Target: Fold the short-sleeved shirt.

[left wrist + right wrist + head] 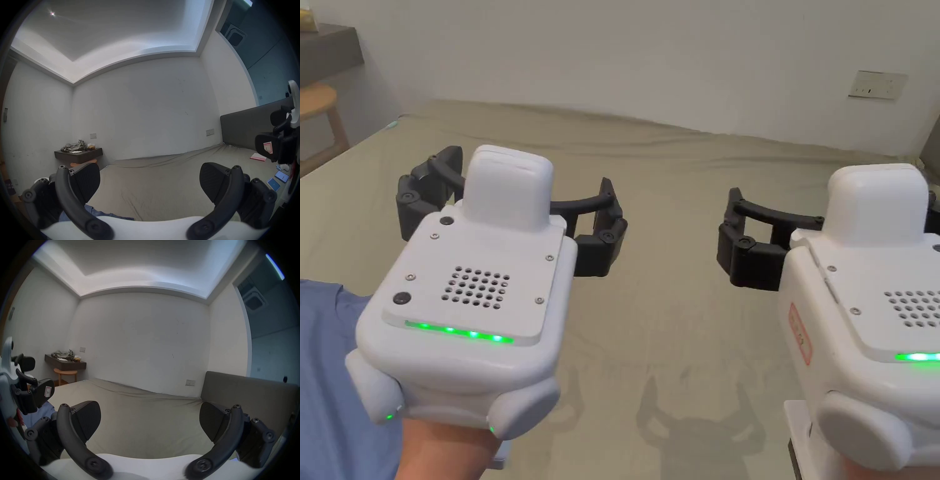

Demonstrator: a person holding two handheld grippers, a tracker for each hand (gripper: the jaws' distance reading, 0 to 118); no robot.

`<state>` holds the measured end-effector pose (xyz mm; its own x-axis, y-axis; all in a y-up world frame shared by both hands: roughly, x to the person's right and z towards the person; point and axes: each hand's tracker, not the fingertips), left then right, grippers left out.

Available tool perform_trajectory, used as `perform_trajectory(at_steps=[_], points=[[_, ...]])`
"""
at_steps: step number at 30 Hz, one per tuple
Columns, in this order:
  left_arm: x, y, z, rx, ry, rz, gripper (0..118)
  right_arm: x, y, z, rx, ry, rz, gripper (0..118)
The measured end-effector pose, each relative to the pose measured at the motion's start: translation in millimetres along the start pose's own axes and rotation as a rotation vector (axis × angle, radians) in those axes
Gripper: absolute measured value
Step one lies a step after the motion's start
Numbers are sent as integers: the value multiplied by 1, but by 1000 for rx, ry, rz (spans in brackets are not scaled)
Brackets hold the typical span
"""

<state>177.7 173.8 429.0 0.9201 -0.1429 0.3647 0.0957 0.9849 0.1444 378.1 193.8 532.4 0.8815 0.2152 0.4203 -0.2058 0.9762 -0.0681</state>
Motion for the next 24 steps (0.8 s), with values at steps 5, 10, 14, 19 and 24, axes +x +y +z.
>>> perform_trajectory(at_steps=[5, 10, 14, 19, 24], points=[[1, 0, -1, -16, -8, 8, 118, 0, -2, -1, -20, 14, 2, 118], [4, -1, -2, -33, -5, -10, 118, 3, -6, -1, -27, 27, -13, 118], [5, -2, -4, -50, -34, 15, 93, 3, -7, -2, -34, 58, -18, 111], [9, -4, -8, -50, -21, -13, 0, -2, -10, -6, -27, 13, 36, 1], [10, -7, -12, -62, -55, -12, 0, -5, -9, -14, -56, 62, -3, 1]])
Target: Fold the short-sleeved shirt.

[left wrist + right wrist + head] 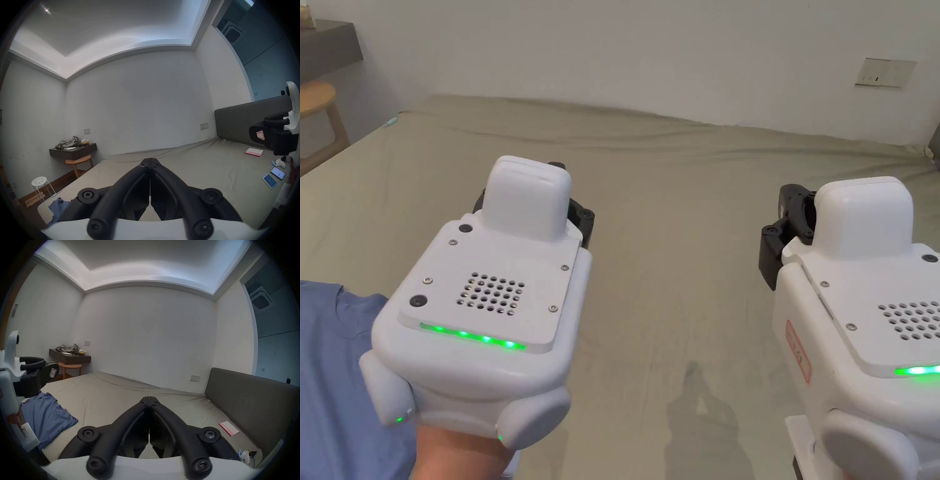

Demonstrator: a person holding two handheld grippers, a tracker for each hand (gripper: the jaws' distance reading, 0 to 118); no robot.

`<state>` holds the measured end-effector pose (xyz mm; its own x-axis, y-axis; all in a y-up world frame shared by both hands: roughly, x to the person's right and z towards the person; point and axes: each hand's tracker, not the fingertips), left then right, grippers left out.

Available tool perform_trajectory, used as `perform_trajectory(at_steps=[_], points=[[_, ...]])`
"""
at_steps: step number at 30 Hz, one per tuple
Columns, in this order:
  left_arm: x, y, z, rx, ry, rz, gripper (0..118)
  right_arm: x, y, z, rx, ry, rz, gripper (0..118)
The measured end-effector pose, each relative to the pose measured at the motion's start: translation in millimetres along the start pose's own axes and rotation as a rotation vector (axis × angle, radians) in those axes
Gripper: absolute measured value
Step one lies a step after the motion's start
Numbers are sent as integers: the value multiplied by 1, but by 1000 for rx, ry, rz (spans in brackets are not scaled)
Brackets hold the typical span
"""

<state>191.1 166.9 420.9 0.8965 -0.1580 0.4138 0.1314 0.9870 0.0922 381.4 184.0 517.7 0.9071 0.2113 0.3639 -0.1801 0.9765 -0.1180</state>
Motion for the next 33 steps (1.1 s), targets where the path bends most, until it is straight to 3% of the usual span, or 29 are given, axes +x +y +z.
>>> perform_trajectory(at_steps=[9, 19, 25, 33], points=[[1, -1, -5, -23, -13, 19, 0, 12, -2, 2, -10, -24, -2, 1], [-6, 3, -1, -28, 17, 9, 0, 13, -5, -3, -23, 14, -9, 1], [-39, 4, 15, -41, 118, 2, 0, -13, 3, -8, 11, 111, -7, 1], [-99, 0, 52, -81, 303, -65, 0, -76, 9, -14, 43, 292, 28, 1]])
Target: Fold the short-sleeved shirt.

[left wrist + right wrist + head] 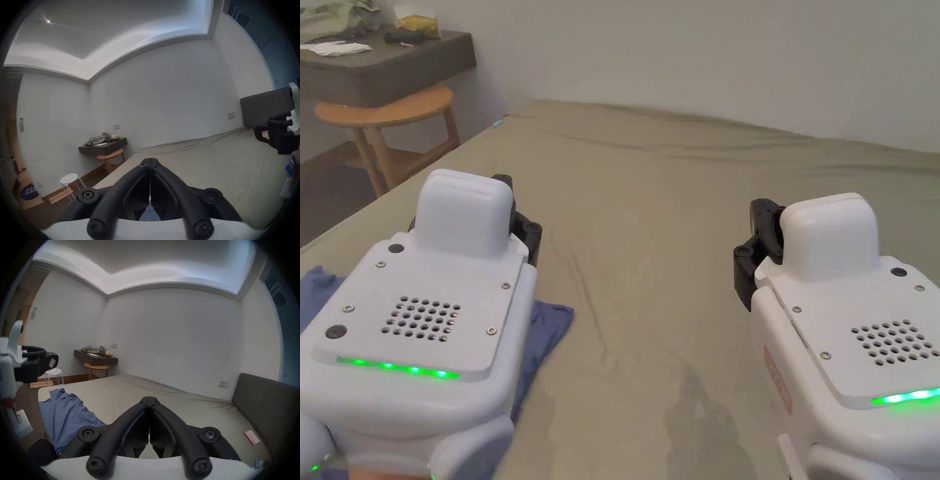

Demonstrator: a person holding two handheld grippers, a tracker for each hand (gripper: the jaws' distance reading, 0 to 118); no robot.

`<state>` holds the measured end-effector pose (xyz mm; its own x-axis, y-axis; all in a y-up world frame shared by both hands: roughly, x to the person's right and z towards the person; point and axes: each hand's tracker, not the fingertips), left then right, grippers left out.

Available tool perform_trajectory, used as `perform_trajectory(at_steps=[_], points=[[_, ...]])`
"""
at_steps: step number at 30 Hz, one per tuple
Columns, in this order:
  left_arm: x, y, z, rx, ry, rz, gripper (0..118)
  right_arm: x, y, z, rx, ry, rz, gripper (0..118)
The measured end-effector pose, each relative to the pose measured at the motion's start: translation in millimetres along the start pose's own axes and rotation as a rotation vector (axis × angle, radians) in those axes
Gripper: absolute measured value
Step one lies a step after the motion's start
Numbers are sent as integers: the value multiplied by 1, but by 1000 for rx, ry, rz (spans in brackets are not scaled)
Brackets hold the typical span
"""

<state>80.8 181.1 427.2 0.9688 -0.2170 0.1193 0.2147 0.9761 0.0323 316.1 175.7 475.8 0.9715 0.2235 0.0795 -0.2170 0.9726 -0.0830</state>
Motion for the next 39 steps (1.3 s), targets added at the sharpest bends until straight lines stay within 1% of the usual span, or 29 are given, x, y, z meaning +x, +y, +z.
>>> perform_trajectory(at_steps=[2, 5, 6, 9, 12, 16, 18, 24, 27, 31, 33, 36, 39], points=[[-18, -2, 8, -19, 42, 22, 0, -17, 3, -6, 8, 36, 11, 1], [-44, -9, 18, -32, 134, 23, 0, -38, 7, -14, 14, 134, -22, 1], [-52, -11, 21, -40, 162, 18, 0, -45, 9, -16, 16, 161, -21, 1], [-71, -20, 26, -70, 228, 9, 0, -67, 12, -21, 28, 204, 4, 1], [-86, -27, 30, -89, 264, 3, 0, -83, 14, -24, 32, 262, -2, 1], [-99, -33, 33, -107, 306, 2, 0, -99, 12, -29, 31, 305, 0, 1], [-103, -37, 33, -122, 310, 16, 0, -104, 7, -34, 20, 308, 10, 1], [-111, -58, 17, -181, 301, 32, 0, -108, -5, -46, -39, 332, 17, 1], [-118, -76, -7, -269, 229, 68, 0, -105, -8, -52, -55, 334, 15, 1], [-125, -116, -58, -450, 139, 85, 0, -102, -13, -62, -80, 323, 24, 1], [-128, -143, -87, -551, 92, 128, 0, -101, -17, -69, -96, 315, 34, 1], [-130, -191, -127, -692, 55, 181, 0, -98, -25, -82, -124, 304, 44, 1], [-131, -234, -160, -813, 43, 192, 0, -97, -34, -96, -166, 285, 53, 1]])
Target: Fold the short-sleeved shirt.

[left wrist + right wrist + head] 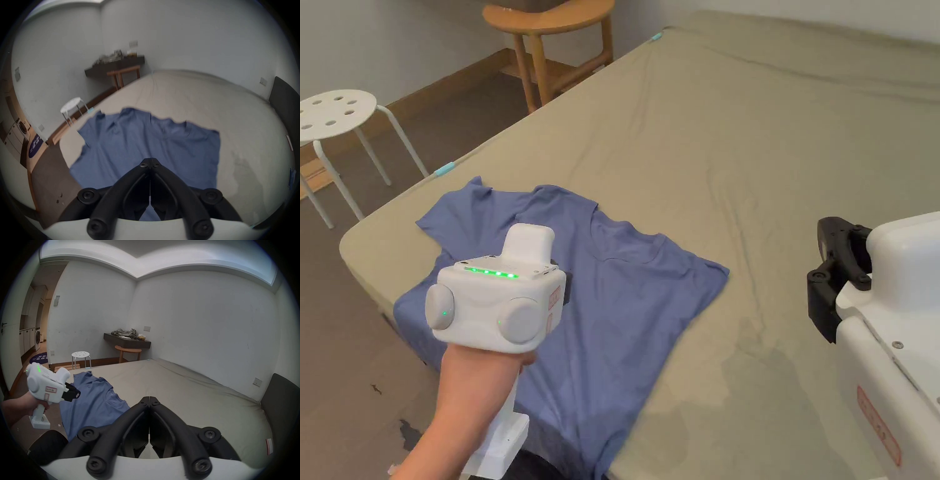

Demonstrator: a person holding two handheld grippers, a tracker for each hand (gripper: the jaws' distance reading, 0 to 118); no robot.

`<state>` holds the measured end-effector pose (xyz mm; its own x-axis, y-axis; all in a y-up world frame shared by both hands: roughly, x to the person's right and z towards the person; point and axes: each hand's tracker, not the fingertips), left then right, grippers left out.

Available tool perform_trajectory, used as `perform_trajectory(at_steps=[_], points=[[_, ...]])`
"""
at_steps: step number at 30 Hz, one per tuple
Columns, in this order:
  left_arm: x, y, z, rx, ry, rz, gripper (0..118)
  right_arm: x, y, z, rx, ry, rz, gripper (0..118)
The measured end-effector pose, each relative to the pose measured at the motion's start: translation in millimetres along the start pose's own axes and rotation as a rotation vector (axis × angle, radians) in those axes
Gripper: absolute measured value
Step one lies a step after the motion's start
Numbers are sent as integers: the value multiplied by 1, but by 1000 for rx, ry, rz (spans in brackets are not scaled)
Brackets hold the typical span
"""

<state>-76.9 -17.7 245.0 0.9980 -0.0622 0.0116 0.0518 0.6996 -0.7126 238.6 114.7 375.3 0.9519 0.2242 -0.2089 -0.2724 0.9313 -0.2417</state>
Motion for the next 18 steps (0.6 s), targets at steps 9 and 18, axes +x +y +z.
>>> perform_trajectory(at_steps=[9, 18], points=[[-12, -13, -109, -202, 31, 16, 113, 13, -24, -30, -102, -31, -1, 1], [-21, -8, -135, -242, -12, 106, 118, 18, -39, -42, -156, -41, -9, 2]])
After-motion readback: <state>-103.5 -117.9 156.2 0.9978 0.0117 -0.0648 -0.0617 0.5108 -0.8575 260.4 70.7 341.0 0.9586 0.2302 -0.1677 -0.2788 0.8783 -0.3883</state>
